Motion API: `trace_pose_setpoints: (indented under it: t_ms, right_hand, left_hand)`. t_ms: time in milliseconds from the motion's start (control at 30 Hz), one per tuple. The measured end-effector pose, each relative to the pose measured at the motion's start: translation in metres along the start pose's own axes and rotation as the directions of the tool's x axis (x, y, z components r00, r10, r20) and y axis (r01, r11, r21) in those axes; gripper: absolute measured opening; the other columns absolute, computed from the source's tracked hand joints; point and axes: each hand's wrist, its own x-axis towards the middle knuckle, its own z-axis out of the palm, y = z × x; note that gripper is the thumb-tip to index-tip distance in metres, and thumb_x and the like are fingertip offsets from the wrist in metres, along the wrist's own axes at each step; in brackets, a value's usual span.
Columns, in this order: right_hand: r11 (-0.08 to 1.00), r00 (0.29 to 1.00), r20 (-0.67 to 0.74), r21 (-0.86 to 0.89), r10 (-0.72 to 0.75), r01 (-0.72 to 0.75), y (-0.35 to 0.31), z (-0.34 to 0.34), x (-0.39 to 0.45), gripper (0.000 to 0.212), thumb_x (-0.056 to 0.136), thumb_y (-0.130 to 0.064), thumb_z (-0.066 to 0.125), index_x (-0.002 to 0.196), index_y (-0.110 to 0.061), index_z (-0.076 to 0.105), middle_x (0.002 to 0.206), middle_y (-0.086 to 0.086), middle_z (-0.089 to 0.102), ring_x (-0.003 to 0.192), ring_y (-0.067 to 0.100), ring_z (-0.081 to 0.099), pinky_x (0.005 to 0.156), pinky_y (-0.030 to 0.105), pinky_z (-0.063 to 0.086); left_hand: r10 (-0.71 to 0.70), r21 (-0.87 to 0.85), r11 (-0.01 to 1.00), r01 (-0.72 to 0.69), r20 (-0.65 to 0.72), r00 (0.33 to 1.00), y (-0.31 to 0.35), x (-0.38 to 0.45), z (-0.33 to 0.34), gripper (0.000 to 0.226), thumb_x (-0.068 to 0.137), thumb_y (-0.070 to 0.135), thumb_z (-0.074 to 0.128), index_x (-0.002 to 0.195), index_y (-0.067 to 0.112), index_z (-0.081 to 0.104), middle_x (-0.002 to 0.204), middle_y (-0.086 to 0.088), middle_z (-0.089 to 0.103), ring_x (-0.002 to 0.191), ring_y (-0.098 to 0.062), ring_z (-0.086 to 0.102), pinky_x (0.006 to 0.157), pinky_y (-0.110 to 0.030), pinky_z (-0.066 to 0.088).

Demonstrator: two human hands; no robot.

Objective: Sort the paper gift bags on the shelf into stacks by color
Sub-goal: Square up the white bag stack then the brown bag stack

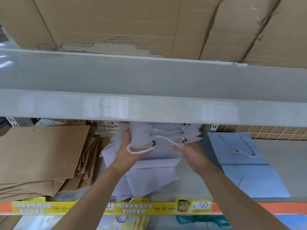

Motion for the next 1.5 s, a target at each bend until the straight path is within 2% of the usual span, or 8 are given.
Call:
trace_pose_setpoints:
  t_ms: [133,267,567,700,933,1033,1200,1500]
  right_hand:
    - [0.997,1.0,-0.013,0.07,-0.007,0.008,-0.003,-0.003,0.0,0.019,0.082,-0.01,0.069,0.09,-0.027,0.075,0.094,-0.015,0.072,0.096,0.005,0.064,0.078,0.012,0.048]
    - [0.961,0.989,0.049,0.25,-0.137,0.12,-0.014,-0.013,-0.002,0.054,0.076,-0.01,0.072,0.128,-0.006,0.058,0.127,0.015,0.062,0.119,0.028,0.058,0.101,0.041,0.045]
    - [0.988,0.995,0.052,0.12,0.09,-0.095,0.013,-0.024,-0.022,0.056,0.076,0.011,0.065,0.128,-0.01,0.055,0.12,0.011,0.065,0.116,0.027,0.059,0.104,0.041,0.044]
    - [0.988,0.998,0.014,0.143,0.063,-0.064,0.01,-0.024,-0.022,0.04,0.07,-0.013,0.077,0.109,-0.014,0.07,0.109,0.006,0.073,0.107,0.024,0.065,0.094,0.035,0.048]
    - [0.973,0.981,-0.171,0.224,0.095,-0.055,0.016,-0.069,-0.013,0.027,0.068,-0.017,0.07,0.092,-0.006,0.074,0.094,0.017,0.071,0.088,0.031,0.068,0.088,0.044,0.049]
    - [0.968,0.951,-0.259,0.225,0.169,-0.111,0.024,-0.078,-0.01,0.035,0.068,-0.013,0.07,0.1,0.0,0.07,0.094,0.019,0.068,0.084,0.032,0.067,0.081,0.044,0.051]
    - [0.94,0.893,-0.299,0.174,0.336,-0.295,0.044,-0.081,-0.005,0.028,0.076,-0.006,0.07,0.104,-0.003,0.069,0.095,0.018,0.071,0.082,0.033,0.068,0.073,0.039,0.057]
    - [0.929,0.906,-0.213,0.141,0.365,-0.341,0.067,-0.064,-0.004,0.027,0.08,-0.013,0.071,0.106,-0.018,0.065,0.096,0.011,0.07,0.087,0.027,0.066,0.068,0.033,0.053]
  left_hand:
    - [0.036,0.015,0.999,-0.036,0.032,0.999,0.009,0.008,0.007,0.066,0.077,-0.007,0.074,0.122,0.032,0.047,0.112,0.02,0.066,0.106,-0.008,0.064,0.087,-0.02,0.052]
    - [0.051,-0.05,0.997,-0.052,-0.014,0.999,0.02,0.019,0.024,0.071,0.063,0.026,0.09,0.126,0.022,0.057,0.118,0.004,0.069,0.11,-0.012,0.065,0.093,-0.025,0.051]
    - [-0.126,0.116,0.985,0.124,0.009,0.992,-0.026,-0.011,0.014,0.082,0.05,0.036,0.094,0.118,0.029,0.048,0.109,0.01,0.067,0.101,-0.005,0.065,0.082,-0.024,0.055]
    - [-0.109,0.069,0.991,0.113,-0.053,0.993,-0.024,-0.016,0.03,0.056,0.07,0.021,0.086,0.115,0.019,0.052,0.104,0.003,0.071,0.095,-0.007,0.068,0.079,-0.018,0.054]
    - [-0.188,0.062,0.982,0.179,0.22,0.957,-0.001,-0.013,0.058,0.039,0.084,0.03,0.074,0.116,0.032,0.052,0.112,0.015,0.066,0.099,0.003,0.063,0.075,-0.009,0.048]
    - [-0.2,0.335,0.925,0.178,0.033,0.979,-0.011,-0.007,0.047,0.049,0.089,0.038,0.065,0.132,0.021,0.048,0.13,0.001,0.054,0.115,-0.013,0.053,0.091,-0.022,0.044]
    - [-0.294,0.695,0.461,0.552,-0.468,0.834,-0.035,0.013,-0.001,0.072,0.081,0.052,0.061,0.134,0.008,0.041,0.137,-0.012,0.045,0.128,-0.031,0.038,0.099,-0.039,0.035]
    - [-0.375,0.393,0.621,0.678,-0.61,0.698,-0.04,0.02,-0.012,0.078,0.078,0.032,0.071,0.135,-0.007,0.034,0.136,-0.02,0.035,0.124,-0.037,0.04,0.098,-0.043,0.04]
